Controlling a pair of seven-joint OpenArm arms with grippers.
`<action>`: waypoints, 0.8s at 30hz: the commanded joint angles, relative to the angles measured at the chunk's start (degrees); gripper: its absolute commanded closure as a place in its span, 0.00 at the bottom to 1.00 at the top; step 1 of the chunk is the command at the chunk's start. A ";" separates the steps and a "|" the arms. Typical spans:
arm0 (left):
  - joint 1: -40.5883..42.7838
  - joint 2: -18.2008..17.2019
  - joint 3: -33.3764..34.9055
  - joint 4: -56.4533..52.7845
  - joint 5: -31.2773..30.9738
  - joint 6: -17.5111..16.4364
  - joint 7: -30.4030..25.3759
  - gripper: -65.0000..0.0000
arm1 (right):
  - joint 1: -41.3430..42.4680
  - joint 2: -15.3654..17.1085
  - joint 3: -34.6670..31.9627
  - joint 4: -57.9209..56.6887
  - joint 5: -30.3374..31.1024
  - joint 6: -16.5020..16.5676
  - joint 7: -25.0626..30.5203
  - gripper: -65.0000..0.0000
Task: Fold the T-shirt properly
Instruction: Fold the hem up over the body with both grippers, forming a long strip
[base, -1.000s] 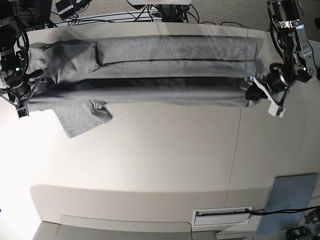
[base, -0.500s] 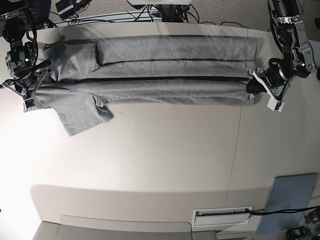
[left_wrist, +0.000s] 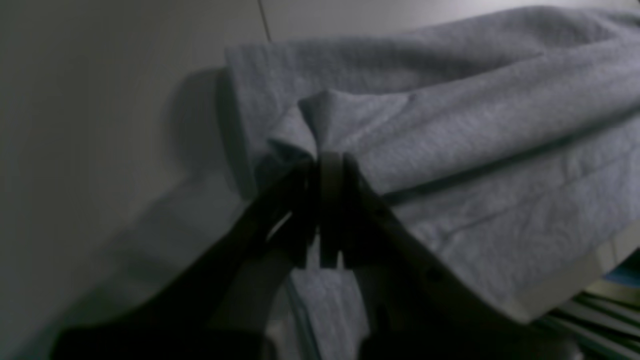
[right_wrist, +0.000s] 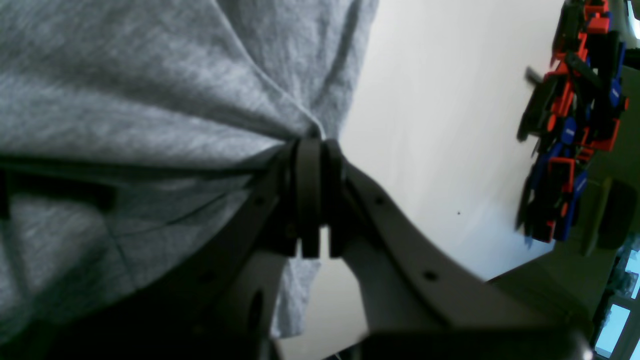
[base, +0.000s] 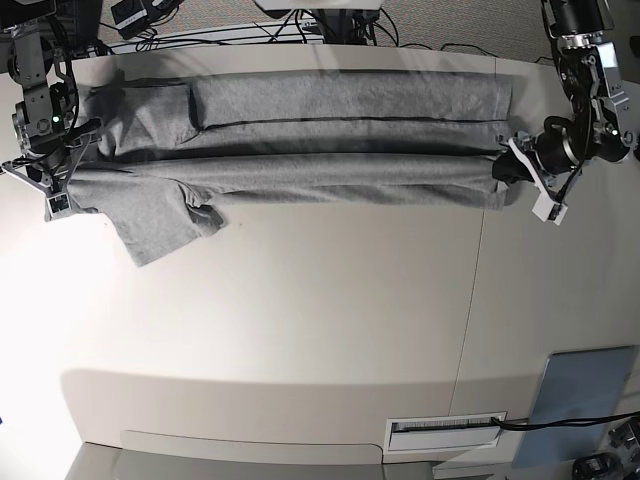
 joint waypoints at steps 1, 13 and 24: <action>-0.44 -1.51 -0.57 1.03 -1.36 0.22 1.03 1.00 | 0.44 1.55 0.87 0.63 -1.55 -0.74 -0.24 1.00; 1.03 -1.55 -0.55 1.03 -2.08 -3.43 1.68 0.98 | 0.46 1.62 0.87 0.61 -1.75 -0.72 -2.34 1.00; 1.09 -1.60 -0.55 1.03 -1.99 -3.41 0.61 0.39 | 0.87 1.62 0.87 0.57 -1.14 -0.74 -0.57 0.70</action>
